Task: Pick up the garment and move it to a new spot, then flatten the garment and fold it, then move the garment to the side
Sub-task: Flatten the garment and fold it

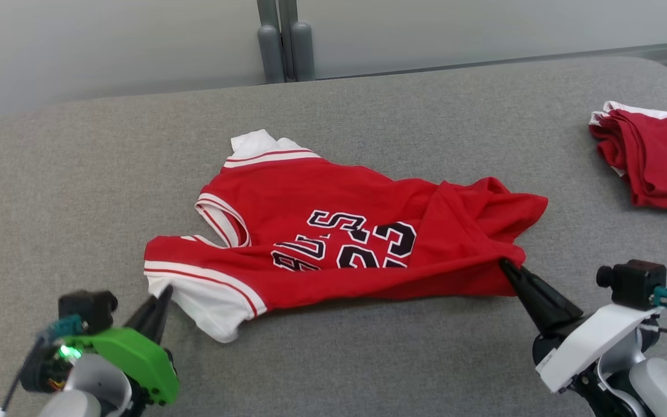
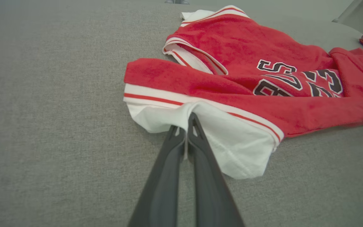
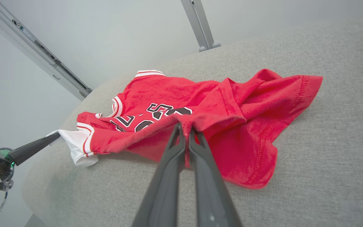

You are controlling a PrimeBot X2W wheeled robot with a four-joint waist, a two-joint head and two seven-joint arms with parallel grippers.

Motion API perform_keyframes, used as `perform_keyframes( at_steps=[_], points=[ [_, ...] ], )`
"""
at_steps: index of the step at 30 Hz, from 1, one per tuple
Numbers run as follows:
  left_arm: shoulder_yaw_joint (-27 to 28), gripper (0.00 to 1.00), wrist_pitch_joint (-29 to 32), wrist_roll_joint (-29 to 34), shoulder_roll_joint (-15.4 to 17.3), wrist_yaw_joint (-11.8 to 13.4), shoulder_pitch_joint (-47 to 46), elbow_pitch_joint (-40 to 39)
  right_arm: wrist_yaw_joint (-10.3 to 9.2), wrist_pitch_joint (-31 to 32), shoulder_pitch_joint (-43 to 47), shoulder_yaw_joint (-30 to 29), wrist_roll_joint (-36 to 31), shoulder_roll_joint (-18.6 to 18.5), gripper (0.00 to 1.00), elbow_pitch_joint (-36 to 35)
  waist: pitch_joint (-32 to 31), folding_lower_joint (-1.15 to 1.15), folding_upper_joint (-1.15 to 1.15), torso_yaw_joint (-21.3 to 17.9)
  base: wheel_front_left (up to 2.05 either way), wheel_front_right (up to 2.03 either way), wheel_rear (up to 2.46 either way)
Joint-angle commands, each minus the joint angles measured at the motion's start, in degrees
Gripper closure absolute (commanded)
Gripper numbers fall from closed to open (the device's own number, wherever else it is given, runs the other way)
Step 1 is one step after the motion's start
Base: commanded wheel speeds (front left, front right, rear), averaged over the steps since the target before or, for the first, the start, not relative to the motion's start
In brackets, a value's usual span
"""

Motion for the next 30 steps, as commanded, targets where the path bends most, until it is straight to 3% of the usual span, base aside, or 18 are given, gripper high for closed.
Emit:
perform_keyframes(
  at_steps=[1,6,10,19,30],
  points=[
    [0.7,1.00,0.2,0.8,0.9,0.3,-2.4,-1.9,0.00,-0.7,-1.5,0.2,0.1,-1.2,1.00,-0.1,0.7,0.00,0.00,0.2,0.00,0.00,0.00],
    [2.2,1.00,2.8,2.3,4.2,0.4,-10.5,-6.6,0.00,-2.2,-10.0,1.2,1.2,-3.5,1.00,1.0,4.1,0.00,0.00,0.6,0.00,0.00,0.00],
    [2.9,1.00,4.7,2.7,5.2,-1.6,-20.4,-4.6,0.00,-2.6,-20.3,3.0,3.6,-4.1,1.00,3.0,8.1,0.00,0.00,0.7,0.00,0.00,0.00],
    [1.5,1.00,3.6,5.1,3.9,-5.9,-49.4,9.8,0.00,-3.6,-51.4,10.8,8.2,-6.6,1.00,11.7,18.2,0.00,0.00,0.7,0.00,0.00,0.00],
    [-0.9,1.00,0.3,5.4,2.0,-6.9,-78.8,24.1,0.00,-11.4,-80.8,16.0,14.8,-4.9,1.00,25.5,23.4,0.00,0.00,-0.1,0.00,0.00,0.00]
  ],
)
